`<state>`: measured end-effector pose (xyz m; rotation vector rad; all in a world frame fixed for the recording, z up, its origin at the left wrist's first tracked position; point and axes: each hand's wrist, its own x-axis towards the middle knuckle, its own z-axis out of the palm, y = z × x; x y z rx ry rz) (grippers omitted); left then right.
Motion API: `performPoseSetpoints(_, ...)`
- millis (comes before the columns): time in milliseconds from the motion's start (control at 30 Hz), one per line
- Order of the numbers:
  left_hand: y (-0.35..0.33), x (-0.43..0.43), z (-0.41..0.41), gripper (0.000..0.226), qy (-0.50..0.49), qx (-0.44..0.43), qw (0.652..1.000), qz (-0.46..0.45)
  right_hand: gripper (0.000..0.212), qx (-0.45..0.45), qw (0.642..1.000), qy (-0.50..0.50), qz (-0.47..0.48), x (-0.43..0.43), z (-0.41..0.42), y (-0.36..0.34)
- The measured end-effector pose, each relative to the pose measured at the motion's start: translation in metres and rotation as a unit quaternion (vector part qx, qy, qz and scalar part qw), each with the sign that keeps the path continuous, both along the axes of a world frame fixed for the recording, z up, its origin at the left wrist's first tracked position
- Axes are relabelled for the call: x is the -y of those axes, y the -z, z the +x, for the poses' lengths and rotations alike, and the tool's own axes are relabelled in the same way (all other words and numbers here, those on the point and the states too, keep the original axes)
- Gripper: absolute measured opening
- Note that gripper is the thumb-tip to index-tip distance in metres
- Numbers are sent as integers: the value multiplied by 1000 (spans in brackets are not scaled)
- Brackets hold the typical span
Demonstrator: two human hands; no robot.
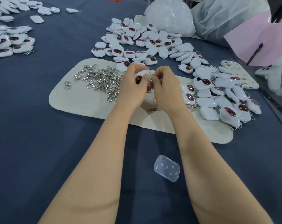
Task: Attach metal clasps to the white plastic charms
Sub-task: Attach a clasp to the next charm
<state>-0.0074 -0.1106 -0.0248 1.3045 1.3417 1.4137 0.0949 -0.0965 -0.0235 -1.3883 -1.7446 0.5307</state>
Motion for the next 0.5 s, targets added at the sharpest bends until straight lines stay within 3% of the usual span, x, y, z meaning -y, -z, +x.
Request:
performPoseSetpoints(300, 1, 0, 4, 15, 11, 17, 1000, -18, 8, -2, 999, 39, 3, -3, 0, 2)
performPoseSetpoints(500, 3, 1, 1, 20, -50, 58, 996, -43, 8, -79, 995, 62, -11, -3, 0, 4)
